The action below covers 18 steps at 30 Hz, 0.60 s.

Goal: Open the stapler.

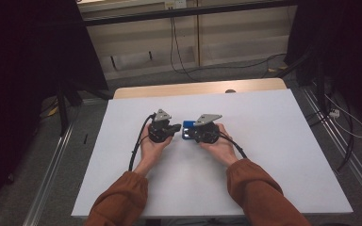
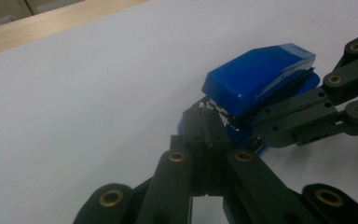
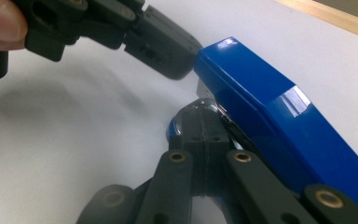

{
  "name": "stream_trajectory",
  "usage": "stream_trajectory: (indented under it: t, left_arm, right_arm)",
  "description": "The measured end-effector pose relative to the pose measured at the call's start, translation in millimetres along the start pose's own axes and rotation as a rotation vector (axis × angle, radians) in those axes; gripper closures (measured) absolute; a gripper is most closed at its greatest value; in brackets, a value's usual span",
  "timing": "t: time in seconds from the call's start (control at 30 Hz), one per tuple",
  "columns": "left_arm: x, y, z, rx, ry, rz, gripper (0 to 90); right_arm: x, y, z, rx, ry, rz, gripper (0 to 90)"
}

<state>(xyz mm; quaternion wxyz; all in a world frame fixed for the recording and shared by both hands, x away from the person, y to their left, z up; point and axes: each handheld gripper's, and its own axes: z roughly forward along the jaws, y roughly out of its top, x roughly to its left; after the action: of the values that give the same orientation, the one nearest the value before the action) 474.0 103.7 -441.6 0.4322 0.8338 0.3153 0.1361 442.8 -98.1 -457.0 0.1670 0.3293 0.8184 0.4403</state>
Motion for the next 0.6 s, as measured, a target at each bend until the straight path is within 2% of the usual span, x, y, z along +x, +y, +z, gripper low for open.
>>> stream_trajectory:
  t: [0.13,0.6]
  left_arm:
    - [-2.4,-1.6,3.3,0.009,-0.002,-0.001,90.0]
    - [-6.6,-1.4,6.8,0.013,0.015,0.013,90.0]
  right_arm:
    - [-1.5,-0.4,0.6,0.005,-0.024,0.001,90.0]
    - [-1.2,-0.7,1.1,0.004,-0.028,0.021,90.0]
